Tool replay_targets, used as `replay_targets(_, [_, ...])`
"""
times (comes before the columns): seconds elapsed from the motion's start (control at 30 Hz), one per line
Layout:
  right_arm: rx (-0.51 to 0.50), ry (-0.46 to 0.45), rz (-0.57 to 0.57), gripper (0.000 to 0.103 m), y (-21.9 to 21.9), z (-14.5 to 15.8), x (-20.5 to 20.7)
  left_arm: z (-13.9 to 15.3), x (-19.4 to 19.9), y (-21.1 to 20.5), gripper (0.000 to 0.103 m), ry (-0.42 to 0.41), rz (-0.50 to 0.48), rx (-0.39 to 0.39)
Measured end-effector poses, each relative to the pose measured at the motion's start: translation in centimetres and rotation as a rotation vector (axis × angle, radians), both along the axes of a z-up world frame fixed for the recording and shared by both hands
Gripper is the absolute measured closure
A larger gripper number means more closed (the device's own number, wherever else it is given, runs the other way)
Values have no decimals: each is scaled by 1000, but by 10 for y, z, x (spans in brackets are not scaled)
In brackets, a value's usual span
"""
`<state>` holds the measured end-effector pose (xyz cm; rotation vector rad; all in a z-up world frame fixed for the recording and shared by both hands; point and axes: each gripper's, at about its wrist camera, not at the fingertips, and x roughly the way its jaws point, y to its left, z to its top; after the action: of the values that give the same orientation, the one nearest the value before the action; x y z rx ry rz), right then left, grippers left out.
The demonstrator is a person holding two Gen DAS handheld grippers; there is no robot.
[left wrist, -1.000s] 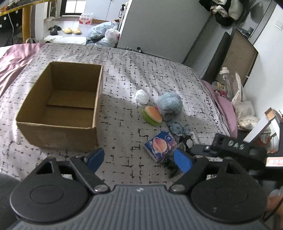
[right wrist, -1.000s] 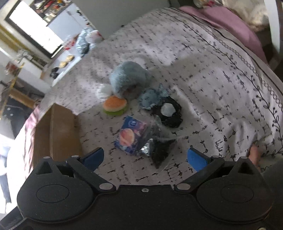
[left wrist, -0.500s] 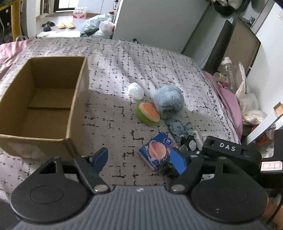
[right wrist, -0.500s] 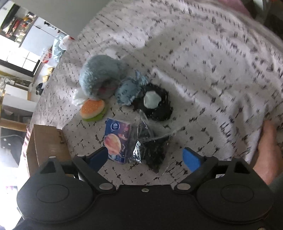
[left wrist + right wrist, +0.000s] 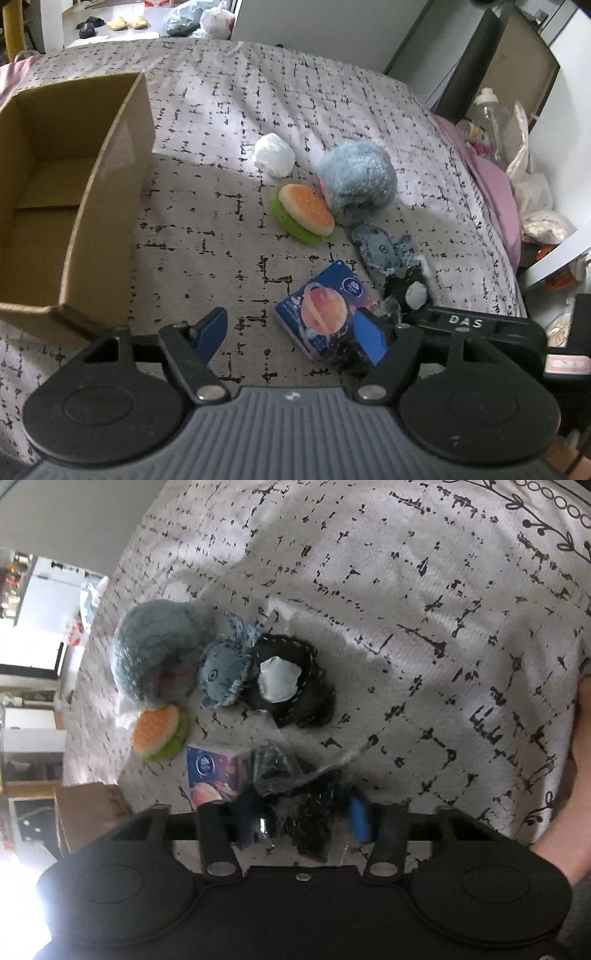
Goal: Organize soft objects
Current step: 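Grasp the blue tissue pack with the left gripper while the right gripper holds the bag, then carry the tissue pack into the box and open the left gripper while the right carries the bag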
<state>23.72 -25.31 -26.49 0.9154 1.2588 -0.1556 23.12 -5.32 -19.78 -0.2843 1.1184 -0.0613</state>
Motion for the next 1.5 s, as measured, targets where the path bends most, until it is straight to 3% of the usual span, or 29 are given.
replay_targets(0.13, [-71, -35, -61, 65, -7, 7, -5, -8, 8, -9, 28, 31, -47, 37])
replay_targets(0.5, [-121, -60, -137, 65, -21, 13, -11, -29, 21, -40, 23, 78, -207, 139])
replay_targets(0.9, [-141, -69, -126, 65, -18, 14, -7, -43, 35, -61, 23, 28, -322, 267])
replay_targets(0.97, [-132, -74, -110, 65, -15, 13, -3, -46, 38, -60, 24, 29, -319, 252])
replay_targets(1.07, [-114, -98, -79, 65, -12, 14, -1, -43, 38, -55, 44, 15, -307, 217])
replay_targets(1.13, [-103, -129, -70, 65, -11, 15, -1, -40, 36, -51, 48, 10, -293, 213])
replay_targets(1.5, [-99, -257, 3, 66, -1, 32, 0, 3, 23, -15, 50, -58, -180, 178])
